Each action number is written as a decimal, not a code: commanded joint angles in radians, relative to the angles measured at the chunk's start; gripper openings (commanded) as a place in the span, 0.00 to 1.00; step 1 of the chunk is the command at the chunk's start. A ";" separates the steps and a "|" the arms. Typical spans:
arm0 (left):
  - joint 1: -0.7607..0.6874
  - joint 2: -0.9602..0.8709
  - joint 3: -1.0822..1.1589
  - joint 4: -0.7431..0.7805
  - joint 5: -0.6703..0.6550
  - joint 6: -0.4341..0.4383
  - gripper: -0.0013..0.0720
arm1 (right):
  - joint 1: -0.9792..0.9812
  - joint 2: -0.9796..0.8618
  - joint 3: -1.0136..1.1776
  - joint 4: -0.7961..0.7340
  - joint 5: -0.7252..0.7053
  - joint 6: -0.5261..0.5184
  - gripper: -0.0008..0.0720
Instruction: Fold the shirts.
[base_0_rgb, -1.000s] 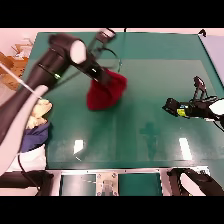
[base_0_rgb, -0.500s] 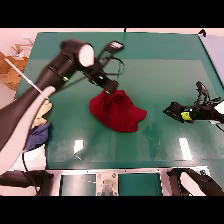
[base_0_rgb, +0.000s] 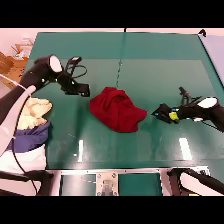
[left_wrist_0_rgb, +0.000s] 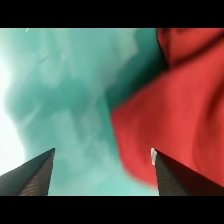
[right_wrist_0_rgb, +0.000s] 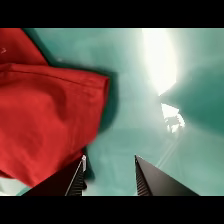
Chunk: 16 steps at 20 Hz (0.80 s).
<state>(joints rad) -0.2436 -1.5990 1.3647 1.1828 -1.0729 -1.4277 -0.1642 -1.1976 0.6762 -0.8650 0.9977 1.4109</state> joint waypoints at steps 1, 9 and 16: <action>0.026 -0.064 -0.103 -0.298 0.243 0.153 0.99 | 0.080 -0.138 0.000 0.130 -0.094 -0.089 0.52; 0.027 -0.165 -0.101 -0.662 0.236 0.401 0.05 | 0.133 -0.232 0.013 0.314 -0.116 -0.220 0.04; 0.132 -0.031 0.061 -0.636 0.031 0.400 0.04 | -0.093 -0.040 0.111 0.314 0.125 -0.267 0.03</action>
<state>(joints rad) -0.1543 -1.6939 1.3655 0.5449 -0.9707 -1.0180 -0.1677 -1.3312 0.7483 -0.5613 1.0222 1.1587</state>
